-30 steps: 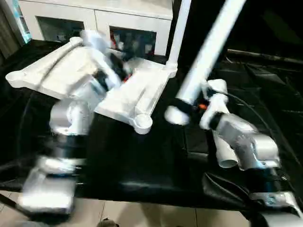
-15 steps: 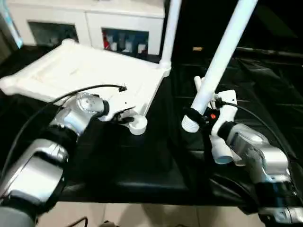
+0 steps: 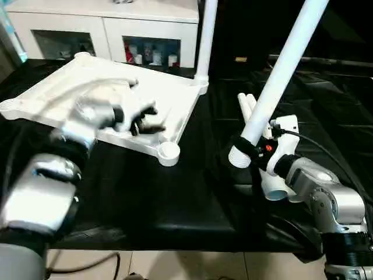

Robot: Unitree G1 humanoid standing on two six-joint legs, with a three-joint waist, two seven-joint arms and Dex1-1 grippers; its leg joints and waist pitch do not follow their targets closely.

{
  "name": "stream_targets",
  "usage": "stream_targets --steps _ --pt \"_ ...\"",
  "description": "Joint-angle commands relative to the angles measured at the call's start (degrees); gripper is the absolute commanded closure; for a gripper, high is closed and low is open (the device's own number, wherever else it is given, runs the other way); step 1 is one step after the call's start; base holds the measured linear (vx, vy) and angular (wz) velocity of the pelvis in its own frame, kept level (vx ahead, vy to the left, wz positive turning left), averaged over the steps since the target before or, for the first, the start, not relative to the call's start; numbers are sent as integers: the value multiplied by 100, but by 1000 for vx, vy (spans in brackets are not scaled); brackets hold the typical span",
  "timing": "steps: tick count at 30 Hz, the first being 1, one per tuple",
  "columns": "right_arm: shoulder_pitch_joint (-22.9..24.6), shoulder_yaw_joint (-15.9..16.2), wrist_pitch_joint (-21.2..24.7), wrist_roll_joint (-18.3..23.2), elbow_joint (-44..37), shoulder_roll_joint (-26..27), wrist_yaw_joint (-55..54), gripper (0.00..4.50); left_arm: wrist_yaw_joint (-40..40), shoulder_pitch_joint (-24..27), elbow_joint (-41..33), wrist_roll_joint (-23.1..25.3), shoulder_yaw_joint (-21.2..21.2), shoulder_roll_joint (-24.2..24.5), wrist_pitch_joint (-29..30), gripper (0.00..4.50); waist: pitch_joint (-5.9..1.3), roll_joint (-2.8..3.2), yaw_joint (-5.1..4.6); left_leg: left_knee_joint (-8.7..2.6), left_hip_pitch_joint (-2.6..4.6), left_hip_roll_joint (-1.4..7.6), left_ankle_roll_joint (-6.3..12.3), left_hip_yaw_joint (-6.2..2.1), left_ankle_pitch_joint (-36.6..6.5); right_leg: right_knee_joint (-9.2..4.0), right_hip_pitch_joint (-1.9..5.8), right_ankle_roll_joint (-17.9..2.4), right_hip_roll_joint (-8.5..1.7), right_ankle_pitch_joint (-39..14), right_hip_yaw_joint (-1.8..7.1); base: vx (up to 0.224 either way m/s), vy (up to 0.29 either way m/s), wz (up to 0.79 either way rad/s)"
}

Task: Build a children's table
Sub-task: Pick table leg, then rotate table base

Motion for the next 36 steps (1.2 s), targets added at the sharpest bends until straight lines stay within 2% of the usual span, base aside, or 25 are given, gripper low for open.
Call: stream_targets --steps 1,3,6,8,11,15,22,23,28,31,36 --pt "-122 -5 37 20 -42 -104 78 257 -438 14 46 290 -200 92 122 145 -446 18 37 -387 69 24 -130 19 -997 -403 355 -1175 -325 -827 169 0 0 0" --pt "-131 -1 43 15 -38 -110 84 257 -504 27 37 333 -220 105 141 145 -440 35 40 -389 75 33 -146 20 -1010 -400 349 -1202 -337 -835 171 0 0 0" --pt "-161 24 17 1 0 -112 116 257 -65 54 189 552 -343 50 9 145 -431 38 57 -389 87 37 -175 20 -1168 -411 340 -1230 -337 -962 169 0 0 0" --pt "-164 58 -5 -15 5 -104 144 257 467 121 383 768 -467 -80 -257 145 -433 43 74 -387 83 38 -174 19 -1175 -419 342 -1201 -334 -991 174 0 0 0" --pt "-150 77 -7 -12 -11 -94 153 257 800 160 483 832 -433 -228 -325 145 -446 38 108 -384 76 38 -162 17 -1069 -408 359 -1191 -339 -878 176 0 0 0" --pt "-138 132 -31 -23 -3 -66 178 257 887 307 571 1003 -513 -396 -411 145 -457 24 152 -378 74 41 -126 20 -970 -389 358 -1248 -341 -647 172 0 0 0" --pt "-208 182 -55 -33 60 -53 221 257 1122 322 786 1161 -554 -527 -516 145 -439 4 149 -390 74 37 -137 12 -1100 -429 347 -1126 -348 -1022 173 0 0 0" --pt "-208 182 -55 -33 60 -53 221 257 1122 322 786 1161 -554 -527 -516 163 -444 6 153 -388 74 36 -134 12 -1078 -426 348 -1126 -353 -1010 176 0 0 0" --pt "-239 221 -105 -64 127 -83 272 257 589 331 812 1186 -541 -543 -488 206 -443 2 145 -394 64 36 -131 11 -1003 -410 349 -1162 -353 -894 171 0 0 0" --pt "-302 238 -169 -108 214 -107 316 257 -172 265 755 1132 -547 -563 -344 228 -443 17 143 -389 76 36 -116 17 -970 -411 342 -1202 -358 -809 178 0 0 0" --pt "-371 262 -235 -162 303 -137 345 257 -699 223 610 1198 -658 -548 -319 268 -430 10 156 -403 86 45 -127 20 -1088 -425 340 -1228 -366 -953 175 0 0 0"
